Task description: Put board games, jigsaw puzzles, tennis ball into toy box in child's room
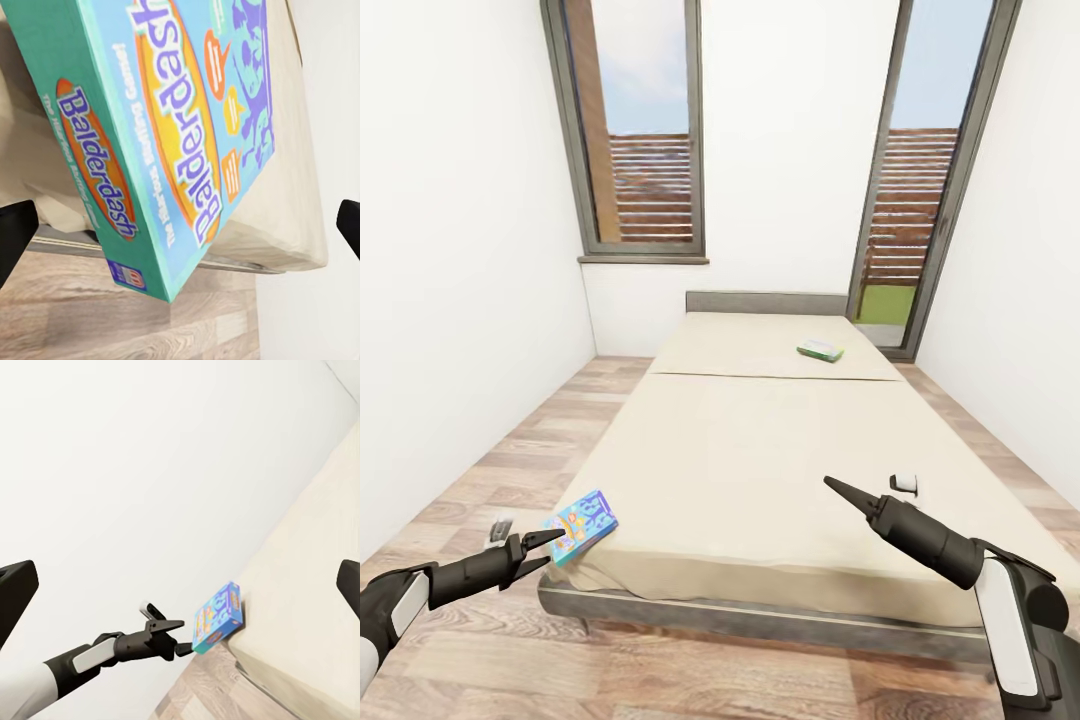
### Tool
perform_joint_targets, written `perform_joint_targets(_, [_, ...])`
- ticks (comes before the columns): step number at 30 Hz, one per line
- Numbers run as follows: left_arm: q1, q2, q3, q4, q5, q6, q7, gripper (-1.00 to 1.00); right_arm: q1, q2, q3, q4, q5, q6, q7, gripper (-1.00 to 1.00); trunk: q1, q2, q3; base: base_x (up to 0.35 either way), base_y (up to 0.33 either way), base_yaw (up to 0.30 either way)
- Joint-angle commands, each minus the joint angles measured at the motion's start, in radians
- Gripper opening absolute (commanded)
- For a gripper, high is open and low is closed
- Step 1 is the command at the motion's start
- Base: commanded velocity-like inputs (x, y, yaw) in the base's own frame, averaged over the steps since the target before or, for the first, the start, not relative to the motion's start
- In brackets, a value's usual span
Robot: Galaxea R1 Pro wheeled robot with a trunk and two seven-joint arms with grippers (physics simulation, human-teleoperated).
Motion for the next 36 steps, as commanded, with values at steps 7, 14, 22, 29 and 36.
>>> perform_joint_targets(7, [-0.001,0.0,0.002,0.0,0.002,0.008,-0.001,1.0,-0.001,-0.001,-0.002,0.0,0.0,0.004,0.003,1.0,0.0,0.0,-0.001,0.0,-0.083,0.0])
perform_joint_targets(14, [-0.001,0.0,0.004,0.0,0.002,0.008,-0.001,1.0,-0.001,-0.001,-0.002,0.0,0.0,0.004,0.003,1.0,0.0,0.0,-0.001,0.014,-0.01,0.0])
perform_joint_targets(22, [-0.001,0.001,0.003,0.0,0.002,0.007,-0.006,1.0,-0.001,0.0,-0.002,0.0,0.0,0.004,0.003,1.0,0.0,0.0,-0.001,0.097,0.017,0.0])
perform_joint_targets(29, [-0.001,0.0,0.003,0.0,0.002,0.007,-0.01,1.0,-0.001,0.0,-0.002,0.0,0.0,0.004,0.003,1.0,0.0,0.0,-0.001,0.009,0.002,0.0])
perform_joint_targets(36, [-0.001,0.001,0.004,0.0,0.002,0.01,-0.011,1.0,-0.001,0.0,-0.002,0.0,0.0,0.004,0.003,1.0,0.0,0.0,-0.001,0.0,0.0,0.0])
